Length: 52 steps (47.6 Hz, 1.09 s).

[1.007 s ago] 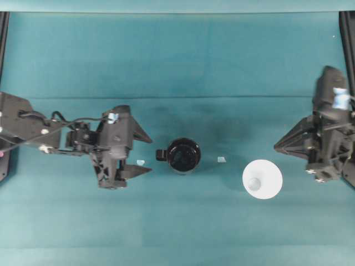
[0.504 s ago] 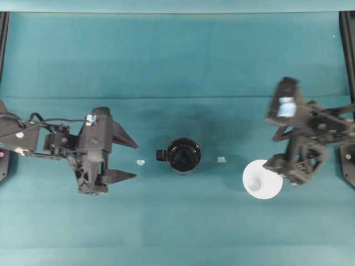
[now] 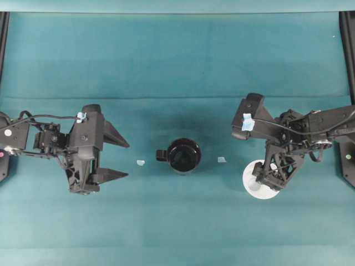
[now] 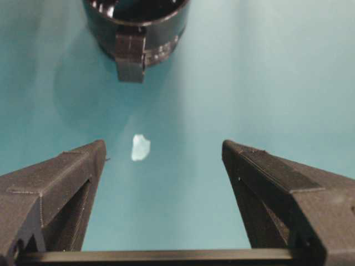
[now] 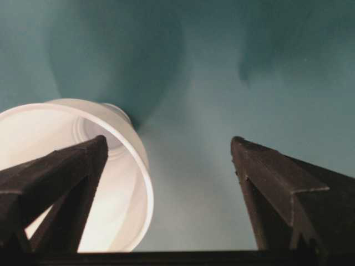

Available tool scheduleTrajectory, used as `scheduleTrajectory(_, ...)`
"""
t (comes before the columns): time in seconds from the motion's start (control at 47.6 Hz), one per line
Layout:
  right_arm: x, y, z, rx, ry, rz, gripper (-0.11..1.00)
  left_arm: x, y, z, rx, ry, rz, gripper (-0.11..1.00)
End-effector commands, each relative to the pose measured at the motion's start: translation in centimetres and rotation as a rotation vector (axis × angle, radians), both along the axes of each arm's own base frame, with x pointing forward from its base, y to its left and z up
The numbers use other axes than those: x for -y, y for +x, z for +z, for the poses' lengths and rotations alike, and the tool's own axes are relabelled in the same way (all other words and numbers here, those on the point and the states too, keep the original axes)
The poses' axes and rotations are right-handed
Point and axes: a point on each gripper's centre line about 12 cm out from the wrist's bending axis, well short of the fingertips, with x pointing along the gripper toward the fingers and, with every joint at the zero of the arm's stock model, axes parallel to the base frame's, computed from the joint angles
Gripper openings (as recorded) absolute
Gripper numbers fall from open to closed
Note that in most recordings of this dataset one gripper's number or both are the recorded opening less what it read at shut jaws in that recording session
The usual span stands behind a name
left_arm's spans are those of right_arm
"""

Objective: Put the paper cup into the moved cup holder.
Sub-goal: 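Move the right gripper down over the white paper cup and grasp it, then carry the white paper cup left over the black cup holder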

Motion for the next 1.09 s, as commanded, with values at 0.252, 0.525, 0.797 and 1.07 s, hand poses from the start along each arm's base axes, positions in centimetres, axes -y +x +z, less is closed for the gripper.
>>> scheduleTrajectory(0.252,0.1,-0.1,-0.1,0.007,0.001,-0.011,0.81,0.1,0.1,0.6,0.020,-0.003,-0.001,0.87)
scheduleTrajectory(0.525,0.0,0.6,0.8,0.035,0.005,-0.013,0.13,0.0,0.2,0.6,0.021,-0.006,0.004,0.87)
scheduleTrajectory(0.797,-0.1,0.7,3.1,0.066,0.066,-0.065,-0.08,0.1,0.2,0.6,0.021,-0.006,0.002,0.87)
scheduleTrajectory(1.07,1.3,2.2,10.2,0.153,0.078,-0.101,-0.08,0.0,0.2,0.6,0.021,-0.009,0.006,0.87)
